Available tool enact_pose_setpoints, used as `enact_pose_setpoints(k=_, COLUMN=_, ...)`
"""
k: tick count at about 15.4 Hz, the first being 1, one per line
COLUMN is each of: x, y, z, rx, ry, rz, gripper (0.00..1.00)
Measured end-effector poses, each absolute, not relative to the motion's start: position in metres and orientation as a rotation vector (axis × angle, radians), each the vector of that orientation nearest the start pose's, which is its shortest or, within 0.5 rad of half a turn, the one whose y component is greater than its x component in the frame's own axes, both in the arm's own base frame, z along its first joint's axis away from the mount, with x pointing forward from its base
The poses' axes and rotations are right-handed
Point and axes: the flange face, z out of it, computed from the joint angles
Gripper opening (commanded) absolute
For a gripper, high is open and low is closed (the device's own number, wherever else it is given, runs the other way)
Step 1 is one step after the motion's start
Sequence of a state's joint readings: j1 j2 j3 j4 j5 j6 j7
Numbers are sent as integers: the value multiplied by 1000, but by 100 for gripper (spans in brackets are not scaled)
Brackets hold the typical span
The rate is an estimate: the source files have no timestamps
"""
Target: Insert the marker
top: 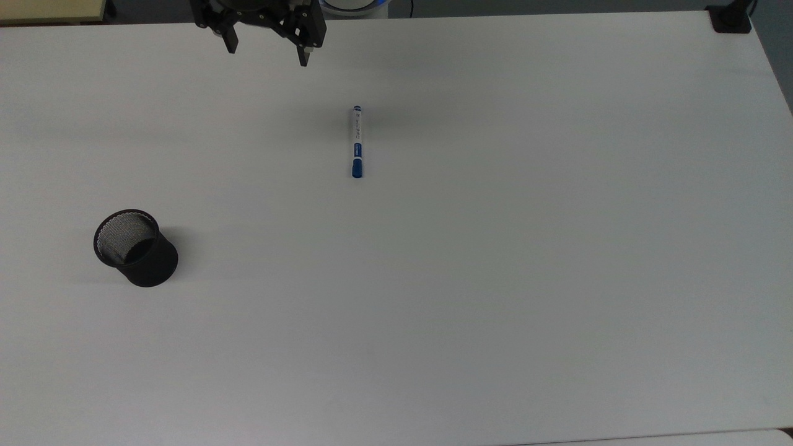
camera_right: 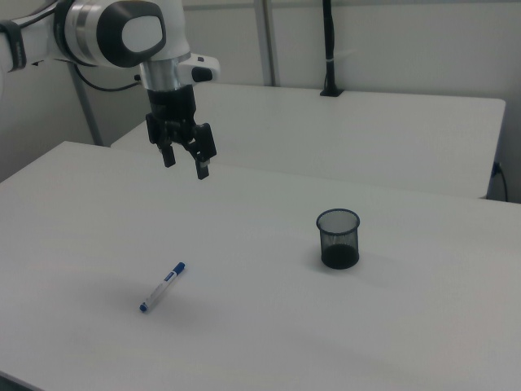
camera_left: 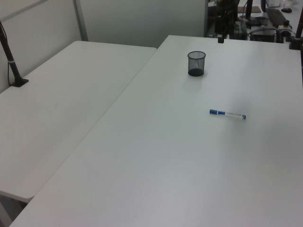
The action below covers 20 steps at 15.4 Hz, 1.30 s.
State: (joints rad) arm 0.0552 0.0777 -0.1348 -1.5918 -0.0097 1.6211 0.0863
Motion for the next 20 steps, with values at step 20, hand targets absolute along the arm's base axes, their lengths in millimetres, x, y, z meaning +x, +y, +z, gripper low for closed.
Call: enact_pose_setpoints(k=20, x=579, y=-42, z=563, rx=-3152, ry=231, rz=136, gripper=100)
